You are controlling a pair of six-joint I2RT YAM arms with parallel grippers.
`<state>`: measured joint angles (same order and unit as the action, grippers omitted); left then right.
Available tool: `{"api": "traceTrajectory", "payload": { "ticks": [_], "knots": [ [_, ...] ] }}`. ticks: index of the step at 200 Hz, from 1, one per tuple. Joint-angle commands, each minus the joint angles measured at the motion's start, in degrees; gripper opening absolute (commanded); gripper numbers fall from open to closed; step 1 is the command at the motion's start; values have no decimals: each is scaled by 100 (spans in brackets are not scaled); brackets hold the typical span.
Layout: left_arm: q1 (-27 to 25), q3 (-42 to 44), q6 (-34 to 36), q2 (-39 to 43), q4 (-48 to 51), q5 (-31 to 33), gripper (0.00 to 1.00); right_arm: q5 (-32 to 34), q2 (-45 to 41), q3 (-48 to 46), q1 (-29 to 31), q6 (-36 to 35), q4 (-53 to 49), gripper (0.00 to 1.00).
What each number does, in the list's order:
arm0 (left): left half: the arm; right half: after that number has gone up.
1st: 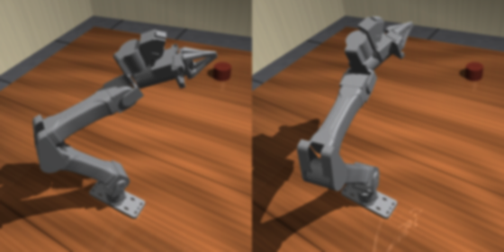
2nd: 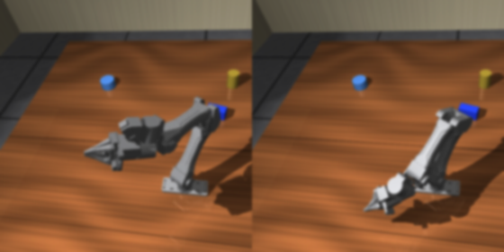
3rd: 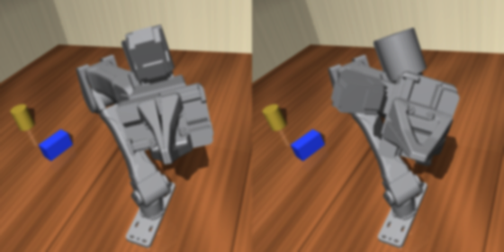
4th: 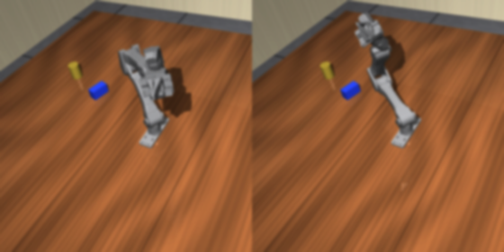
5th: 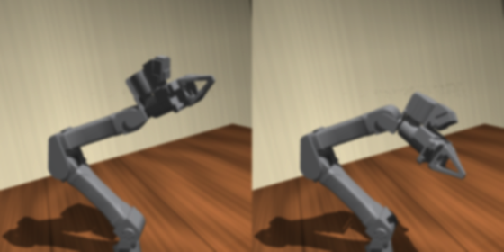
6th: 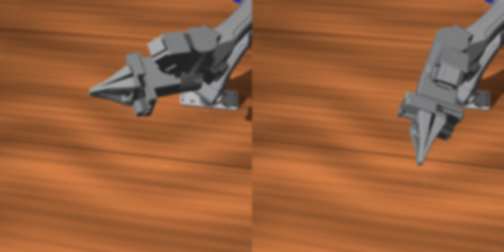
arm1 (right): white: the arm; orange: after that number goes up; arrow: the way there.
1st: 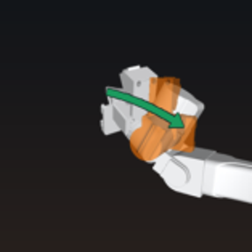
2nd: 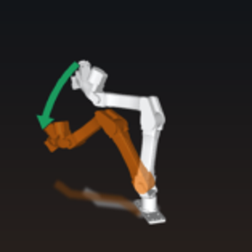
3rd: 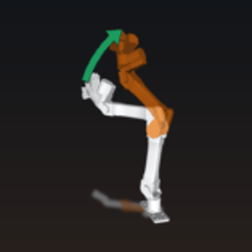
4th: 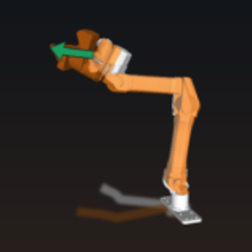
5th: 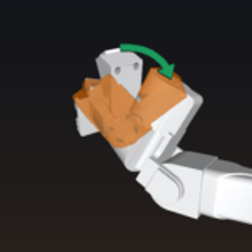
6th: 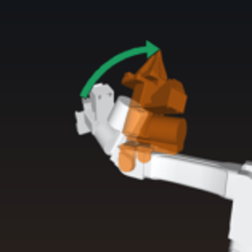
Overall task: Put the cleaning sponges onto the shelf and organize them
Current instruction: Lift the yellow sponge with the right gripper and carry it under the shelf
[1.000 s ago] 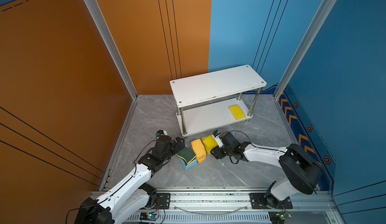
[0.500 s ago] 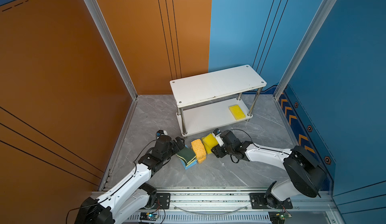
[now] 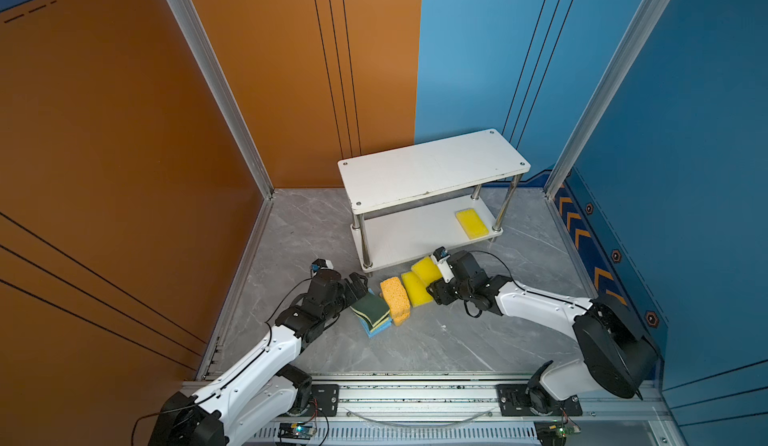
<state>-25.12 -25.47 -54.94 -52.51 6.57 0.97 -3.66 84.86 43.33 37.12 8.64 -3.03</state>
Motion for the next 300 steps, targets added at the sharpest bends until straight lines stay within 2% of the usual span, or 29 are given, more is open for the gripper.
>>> {"api": "traceTrajectory", "payload": {
  "ticks": [1, 81, 144, 174, 300],
  "knots": [
    [60, 95, 18, 52, -68, -49, 97, -177, -161, 225, -95, 21, -183, 68],
    [60, 129, 1, 195, -127, -115, 97, -388, -288, 824, -746, 76, -632, 68],
    [78, 247, 18, 310, -182, -131, 98, -228, 232, 1730, -1267, -128, -970, 69],
    [86, 290, 10, 355, -191, -141, 98, -169, 546, 1989, -1380, -202, -905, 69],
    [95, 272, -24, 258, -235, -159, 98, -346, 1378, 2073, -1820, 38, -85, 69]
  ]
}}
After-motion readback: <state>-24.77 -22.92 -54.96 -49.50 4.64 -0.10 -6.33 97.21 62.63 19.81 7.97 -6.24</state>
